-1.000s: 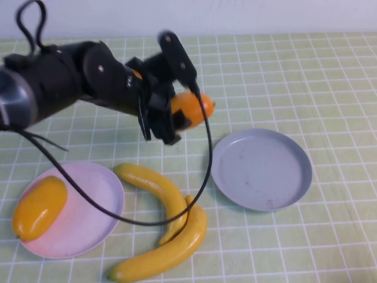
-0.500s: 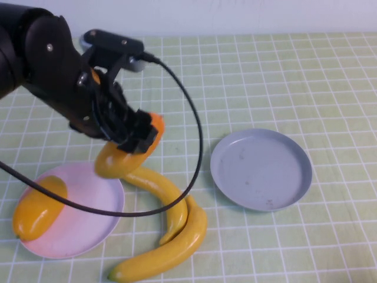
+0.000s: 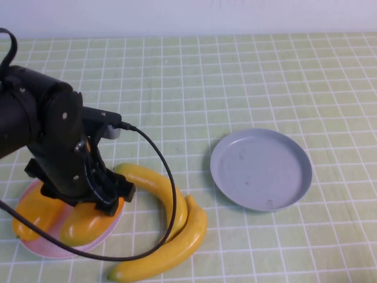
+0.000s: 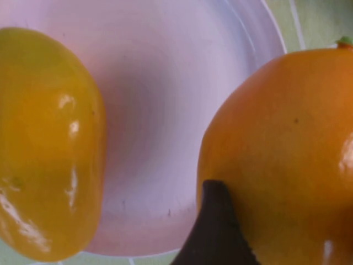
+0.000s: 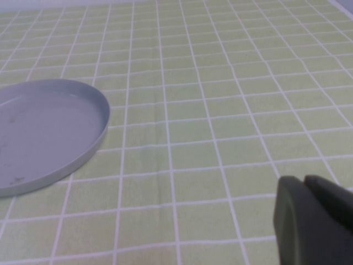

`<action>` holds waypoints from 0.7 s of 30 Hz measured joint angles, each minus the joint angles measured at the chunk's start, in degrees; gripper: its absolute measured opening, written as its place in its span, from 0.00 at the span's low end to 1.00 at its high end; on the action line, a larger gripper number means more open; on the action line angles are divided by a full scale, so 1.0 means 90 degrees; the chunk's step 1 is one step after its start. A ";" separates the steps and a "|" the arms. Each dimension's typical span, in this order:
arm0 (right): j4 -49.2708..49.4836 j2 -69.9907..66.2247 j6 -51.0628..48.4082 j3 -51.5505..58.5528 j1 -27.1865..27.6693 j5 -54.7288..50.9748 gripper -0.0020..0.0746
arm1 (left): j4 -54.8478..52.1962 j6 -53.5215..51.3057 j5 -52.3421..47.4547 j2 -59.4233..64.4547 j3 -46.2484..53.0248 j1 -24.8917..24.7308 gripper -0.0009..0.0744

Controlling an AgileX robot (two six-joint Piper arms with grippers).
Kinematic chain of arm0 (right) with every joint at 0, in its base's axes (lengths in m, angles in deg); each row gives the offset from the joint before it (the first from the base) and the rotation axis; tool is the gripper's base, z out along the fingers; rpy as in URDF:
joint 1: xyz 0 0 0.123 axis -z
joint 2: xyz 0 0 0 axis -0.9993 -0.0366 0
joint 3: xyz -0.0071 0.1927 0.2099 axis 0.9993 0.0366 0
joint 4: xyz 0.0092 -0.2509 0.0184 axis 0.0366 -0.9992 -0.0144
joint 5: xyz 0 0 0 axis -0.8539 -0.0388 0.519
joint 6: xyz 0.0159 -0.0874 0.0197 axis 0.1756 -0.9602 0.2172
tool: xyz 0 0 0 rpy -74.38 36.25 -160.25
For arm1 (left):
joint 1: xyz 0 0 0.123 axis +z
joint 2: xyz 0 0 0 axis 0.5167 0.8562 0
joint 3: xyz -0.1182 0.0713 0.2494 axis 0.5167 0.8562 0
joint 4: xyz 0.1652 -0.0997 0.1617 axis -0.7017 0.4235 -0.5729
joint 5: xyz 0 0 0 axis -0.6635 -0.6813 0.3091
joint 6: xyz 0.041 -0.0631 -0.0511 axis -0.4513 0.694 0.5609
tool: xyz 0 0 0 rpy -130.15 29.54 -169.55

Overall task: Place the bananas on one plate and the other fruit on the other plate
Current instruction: Put one type of fruit in the left plate

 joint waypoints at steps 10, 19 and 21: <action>0.0000 0.0000 0.0000 0.0000 0.0000 0.0000 0.01 | -0.0809 0.0448 0.0099 0.0000 0.0067 0.0000 0.62; 0.0000 0.0000 0.0000 0.0000 0.0000 0.0000 0.01 | -0.0809 0.0527 -0.0147 0.0166 0.0067 0.0000 0.62; 0.0000 0.0000 0.0000 0.0000 0.0000 0.0000 0.01 | -0.0809 0.0640 -0.0189 0.0211 0.0067 0.0000 0.62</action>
